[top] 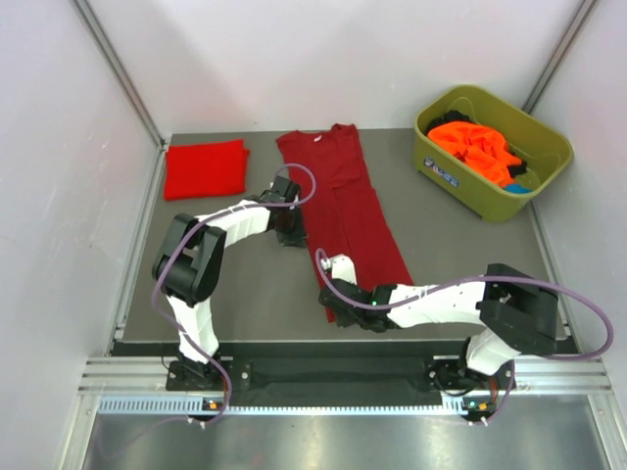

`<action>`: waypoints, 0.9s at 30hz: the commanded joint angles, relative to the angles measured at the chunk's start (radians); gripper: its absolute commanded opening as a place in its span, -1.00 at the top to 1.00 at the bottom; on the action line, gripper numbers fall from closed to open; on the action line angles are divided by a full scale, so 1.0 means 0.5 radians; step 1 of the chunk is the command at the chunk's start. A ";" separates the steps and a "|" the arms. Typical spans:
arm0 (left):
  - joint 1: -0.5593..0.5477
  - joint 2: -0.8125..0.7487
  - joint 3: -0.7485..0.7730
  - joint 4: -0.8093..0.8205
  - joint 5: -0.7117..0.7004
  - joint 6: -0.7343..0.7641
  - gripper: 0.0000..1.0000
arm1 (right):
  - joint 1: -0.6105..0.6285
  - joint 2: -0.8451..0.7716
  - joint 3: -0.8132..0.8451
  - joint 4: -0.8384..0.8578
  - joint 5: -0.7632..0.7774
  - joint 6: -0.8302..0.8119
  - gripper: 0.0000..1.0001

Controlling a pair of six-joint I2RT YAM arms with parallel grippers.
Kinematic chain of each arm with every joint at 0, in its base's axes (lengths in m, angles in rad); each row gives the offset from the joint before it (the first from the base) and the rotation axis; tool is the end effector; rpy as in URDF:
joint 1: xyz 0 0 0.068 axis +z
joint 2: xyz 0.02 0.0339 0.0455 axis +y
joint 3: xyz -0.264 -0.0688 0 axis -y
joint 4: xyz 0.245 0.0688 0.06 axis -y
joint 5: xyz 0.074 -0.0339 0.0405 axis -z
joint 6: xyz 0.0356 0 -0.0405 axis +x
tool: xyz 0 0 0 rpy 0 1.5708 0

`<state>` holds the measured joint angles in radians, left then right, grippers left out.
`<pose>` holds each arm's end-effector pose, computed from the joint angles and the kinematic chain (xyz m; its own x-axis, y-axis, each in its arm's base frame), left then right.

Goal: Fold and stack the t-shirts
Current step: Fold the tshirt

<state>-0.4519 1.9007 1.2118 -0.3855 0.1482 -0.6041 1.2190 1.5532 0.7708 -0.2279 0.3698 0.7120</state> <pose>0.3439 -0.1728 0.1578 -0.9323 -0.1719 -0.3182 -0.0418 0.9251 -0.3774 0.1115 0.2663 0.1565 -0.7496 -0.2742 -0.6025 -0.4218 0.8993 0.1156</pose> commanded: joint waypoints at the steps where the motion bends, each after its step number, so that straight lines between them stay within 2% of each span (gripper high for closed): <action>1: 0.039 -0.031 0.046 -0.165 -0.238 0.021 1.00 | 0.087 -0.072 -0.005 -0.001 0.101 0.082 0.91; 10: 0.072 -0.218 0.037 -0.312 -0.364 -0.031 1.00 | 0.158 -0.094 0.142 -0.096 0.089 0.119 0.88; 21: 0.164 -0.411 -0.107 -0.281 -0.239 -0.010 1.00 | 0.115 0.109 0.406 -0.158 0.122 -0.031 0.87; 27: 0.170 -0.430 -0.132 -0.254 -0.198 -0.001 1.00 | 0.099 0.146 0.330 -0.161 0.138 0.024 0.89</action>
<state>-0.3714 1.7283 1.1519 -0.5259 0.0303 -0.6174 1.2720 1.6230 0.9421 -0.3077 0.4026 0.7166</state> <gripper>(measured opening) 0.012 0.059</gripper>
